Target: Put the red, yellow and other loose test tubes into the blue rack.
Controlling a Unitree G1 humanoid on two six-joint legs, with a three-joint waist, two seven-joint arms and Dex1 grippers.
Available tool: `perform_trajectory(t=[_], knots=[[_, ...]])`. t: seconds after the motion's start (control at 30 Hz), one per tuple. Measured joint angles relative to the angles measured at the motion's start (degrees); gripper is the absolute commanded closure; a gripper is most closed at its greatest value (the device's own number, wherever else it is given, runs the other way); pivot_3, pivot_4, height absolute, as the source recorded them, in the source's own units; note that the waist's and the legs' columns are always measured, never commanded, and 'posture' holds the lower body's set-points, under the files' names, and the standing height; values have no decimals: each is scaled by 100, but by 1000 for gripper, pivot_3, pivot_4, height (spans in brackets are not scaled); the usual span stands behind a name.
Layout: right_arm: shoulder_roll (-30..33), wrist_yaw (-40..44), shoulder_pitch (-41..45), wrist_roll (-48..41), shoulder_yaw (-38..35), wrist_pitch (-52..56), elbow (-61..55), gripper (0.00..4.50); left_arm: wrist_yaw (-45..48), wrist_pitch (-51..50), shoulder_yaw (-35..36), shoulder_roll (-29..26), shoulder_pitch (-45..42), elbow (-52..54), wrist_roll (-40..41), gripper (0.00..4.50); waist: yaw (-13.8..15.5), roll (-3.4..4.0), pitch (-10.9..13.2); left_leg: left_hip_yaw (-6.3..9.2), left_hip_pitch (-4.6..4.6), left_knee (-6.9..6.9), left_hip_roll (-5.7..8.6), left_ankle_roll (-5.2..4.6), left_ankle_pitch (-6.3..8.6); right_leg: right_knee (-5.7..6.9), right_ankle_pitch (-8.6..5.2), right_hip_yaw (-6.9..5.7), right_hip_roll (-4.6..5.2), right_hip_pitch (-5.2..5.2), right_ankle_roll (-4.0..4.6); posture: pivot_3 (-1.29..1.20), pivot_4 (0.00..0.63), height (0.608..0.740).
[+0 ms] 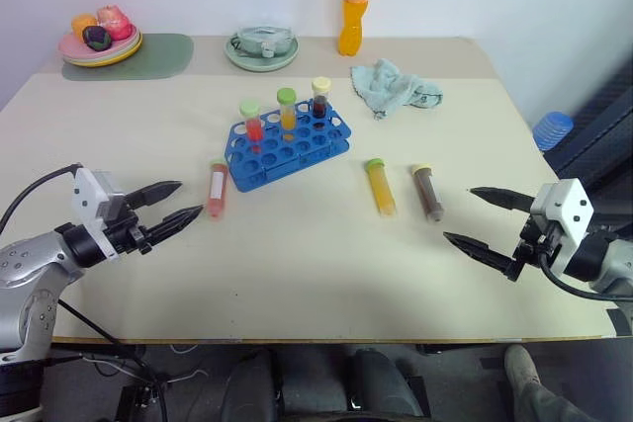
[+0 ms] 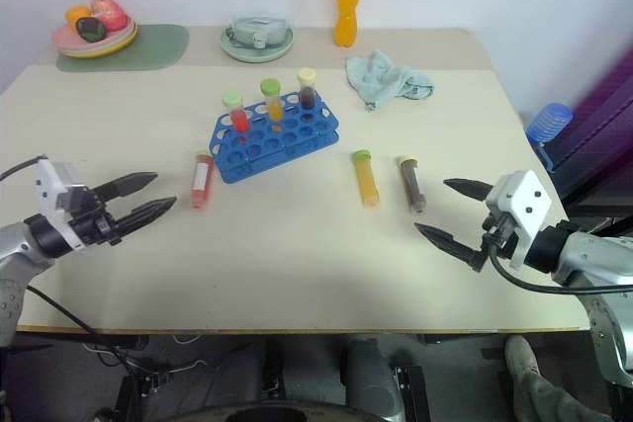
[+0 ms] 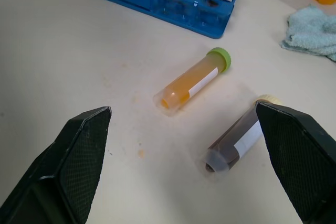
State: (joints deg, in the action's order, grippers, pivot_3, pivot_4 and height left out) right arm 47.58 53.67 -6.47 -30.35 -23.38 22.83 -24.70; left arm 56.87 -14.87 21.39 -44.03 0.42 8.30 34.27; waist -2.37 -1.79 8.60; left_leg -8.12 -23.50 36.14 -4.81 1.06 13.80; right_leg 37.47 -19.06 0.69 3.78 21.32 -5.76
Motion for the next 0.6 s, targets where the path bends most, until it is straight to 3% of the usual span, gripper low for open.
perform_trajectory(t=[0.6], knots=[[7, -246, 442, -12, 256, 324, 13, 0, 291, -43, -1, 22, -81, -117, 67, 1419, 5, 0, 0, -1, 0, 0, 3, -1, 0, -1, 0, 0, 0, 0, 0, 0, 150, 740]])
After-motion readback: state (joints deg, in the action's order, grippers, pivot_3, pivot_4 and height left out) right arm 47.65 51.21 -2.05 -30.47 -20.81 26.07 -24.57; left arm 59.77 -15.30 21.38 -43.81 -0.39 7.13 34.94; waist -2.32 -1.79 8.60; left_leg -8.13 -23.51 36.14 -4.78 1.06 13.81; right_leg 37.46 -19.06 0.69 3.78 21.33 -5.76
